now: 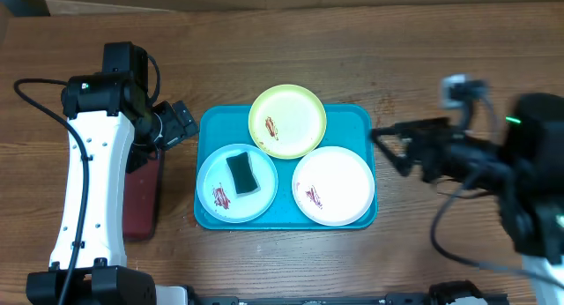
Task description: Clean dirty plates on tray and stack at the side
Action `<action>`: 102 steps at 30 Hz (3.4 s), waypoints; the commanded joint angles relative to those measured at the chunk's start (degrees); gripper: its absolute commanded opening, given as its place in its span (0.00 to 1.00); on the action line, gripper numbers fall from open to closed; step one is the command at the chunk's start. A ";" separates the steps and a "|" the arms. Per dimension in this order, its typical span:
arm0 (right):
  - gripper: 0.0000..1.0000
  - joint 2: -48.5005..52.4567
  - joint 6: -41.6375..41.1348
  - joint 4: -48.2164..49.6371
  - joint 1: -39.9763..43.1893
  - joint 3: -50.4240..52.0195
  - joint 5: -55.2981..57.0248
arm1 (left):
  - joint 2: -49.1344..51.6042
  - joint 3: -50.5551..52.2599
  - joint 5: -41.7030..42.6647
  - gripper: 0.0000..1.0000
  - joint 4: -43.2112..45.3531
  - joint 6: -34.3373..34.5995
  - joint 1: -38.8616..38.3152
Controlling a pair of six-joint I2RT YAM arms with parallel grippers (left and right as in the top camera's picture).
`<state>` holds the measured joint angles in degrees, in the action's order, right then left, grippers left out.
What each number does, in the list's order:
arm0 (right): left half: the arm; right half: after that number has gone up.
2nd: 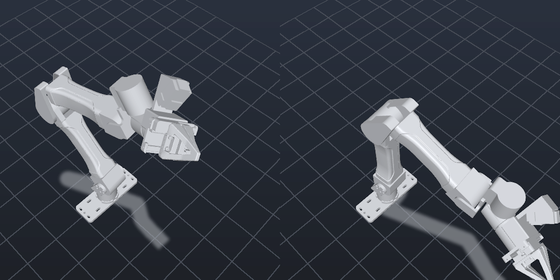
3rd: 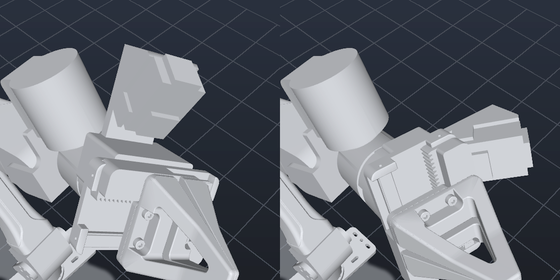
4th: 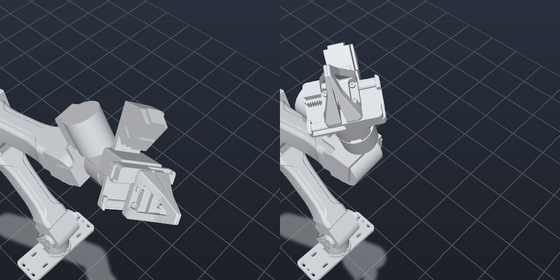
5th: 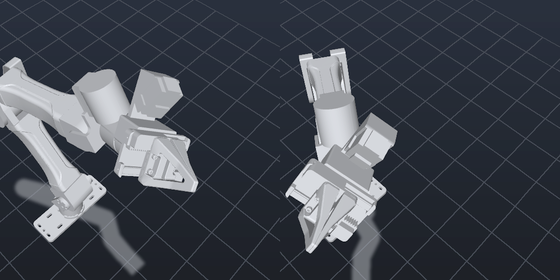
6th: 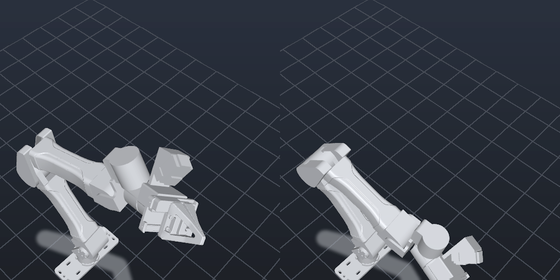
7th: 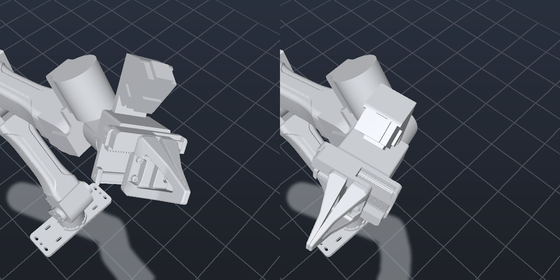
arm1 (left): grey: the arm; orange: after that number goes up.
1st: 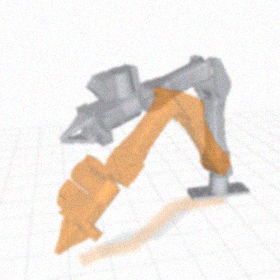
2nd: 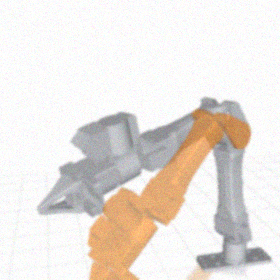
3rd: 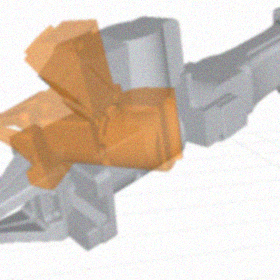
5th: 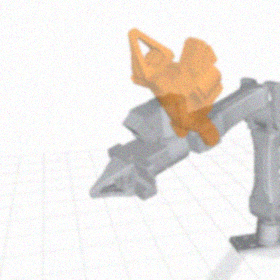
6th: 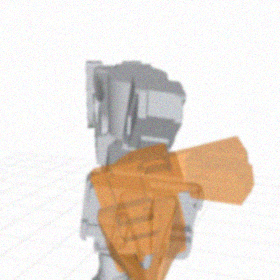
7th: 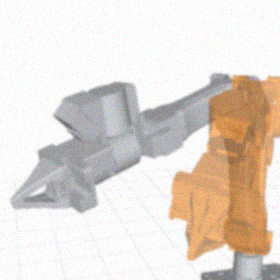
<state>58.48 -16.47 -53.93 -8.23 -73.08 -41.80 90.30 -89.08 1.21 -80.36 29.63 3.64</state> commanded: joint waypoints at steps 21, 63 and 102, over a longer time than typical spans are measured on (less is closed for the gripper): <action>0.43 45.35 -6.40 20.57 -34.01 -0.81 32.26 | 0.44 0.20 -0.17 1.00 -0.61 -0.98 0.20; 0.24 56.50 -9.51 23.69 -38.91 1.62 41.75 | 0.44 1.75 5.31 1.00 -0.24 -6.19 0.09; 0.04 56.50 -9.53 23.61 -38.91 0.96 40.65 | 1.03 27.91 9.11 0.75 27.47 8.13 -13.94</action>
<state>113.54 -26.57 -29.63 -47.22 -71.94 -1.50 90.45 -61.84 12.32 -53.04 36.01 -10.15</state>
